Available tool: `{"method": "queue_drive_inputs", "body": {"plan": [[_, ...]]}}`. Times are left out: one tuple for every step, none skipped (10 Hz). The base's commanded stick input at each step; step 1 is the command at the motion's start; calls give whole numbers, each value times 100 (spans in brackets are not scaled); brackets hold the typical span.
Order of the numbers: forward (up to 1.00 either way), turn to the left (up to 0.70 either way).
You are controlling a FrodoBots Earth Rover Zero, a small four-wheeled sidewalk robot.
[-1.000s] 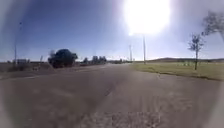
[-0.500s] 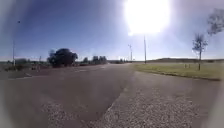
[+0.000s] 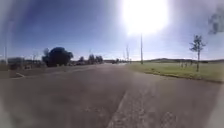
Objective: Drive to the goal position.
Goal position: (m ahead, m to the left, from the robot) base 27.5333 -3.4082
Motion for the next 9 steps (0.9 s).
{"method": "queue_drive_inputs", "body": {"plan": [[100, 0], [100, 0], [100, 0], [100, 0], [100, 0], [100, 0], [100, 0], [100, 0], [100, 0]]}}
